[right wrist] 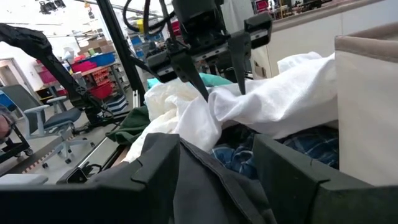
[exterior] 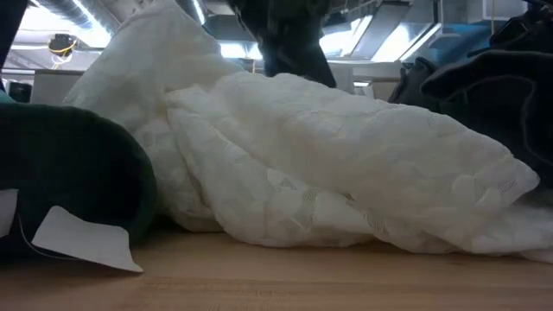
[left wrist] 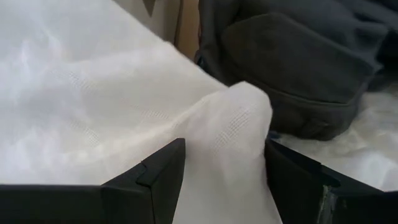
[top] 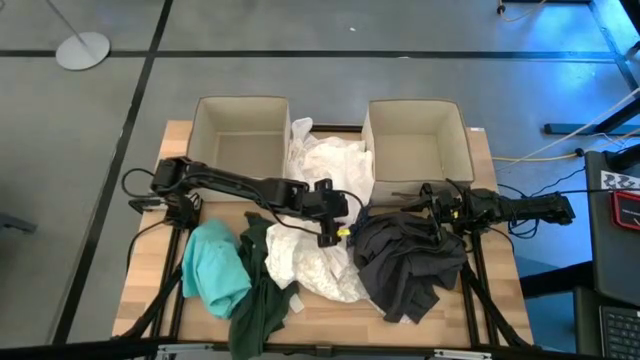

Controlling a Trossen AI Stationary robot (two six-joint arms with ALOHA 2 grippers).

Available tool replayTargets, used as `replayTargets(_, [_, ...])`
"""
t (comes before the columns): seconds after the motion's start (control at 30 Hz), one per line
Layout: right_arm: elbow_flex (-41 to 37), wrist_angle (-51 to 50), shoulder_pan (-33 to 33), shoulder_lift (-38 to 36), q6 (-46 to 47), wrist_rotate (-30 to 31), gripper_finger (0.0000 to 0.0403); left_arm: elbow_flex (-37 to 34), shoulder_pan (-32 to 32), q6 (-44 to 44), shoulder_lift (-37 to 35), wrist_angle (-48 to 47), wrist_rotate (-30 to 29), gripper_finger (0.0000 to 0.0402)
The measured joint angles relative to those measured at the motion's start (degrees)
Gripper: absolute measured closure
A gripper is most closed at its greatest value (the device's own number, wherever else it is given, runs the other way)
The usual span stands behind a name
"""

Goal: Sort clothes
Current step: Put the white shirt into the left brown bin

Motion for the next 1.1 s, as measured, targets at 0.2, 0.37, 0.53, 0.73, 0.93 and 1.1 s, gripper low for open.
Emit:
replayTargets(0.2, [0.00, -0.08, 0.00, 0.00, -0.01, 0.00, 0.0194, -0.02, 1.01, -0.22, 2.07, -2.29, 0.00, 0.0238])
replayTargets(0.37, [0.00, -0.12, 0.00, -0.01, -0.02, 0.01, 0.0194, -0.07, 1.37, -0.36, 3.49, -3.25, 0.23, 0.0308])
replayTargets(0.53, [0.00, -0.16, 0.00, 0.00, -0.02, 0.02, 0.0194, -0.09, 1.32, 0.32, 3.35, -3.49, 0.22, 0.0387])
replayTargets(0.73, [0.00, -0.21, -0.01, 0.01, -0.04, 0.02, 0.0194, -0.07, 1.22, 1.29, 3.13, -2.85, -1.20, 0.0396])
replayTargets(0.93, [0.00, -0.23, 0.00, 0.02, -0.02, 0.04, 0.0194, 1.32, 1.22, 2.94, 1.66, -2.93, -1.51, 0.0399])
replayTargets(1.1, [0.00, -0.21, 0.00, 0.01, 0.08, 0.04, 0.0194, 2.20, 1.17, 3.74, -3.20, -2.79, -3.78, 0.0399])
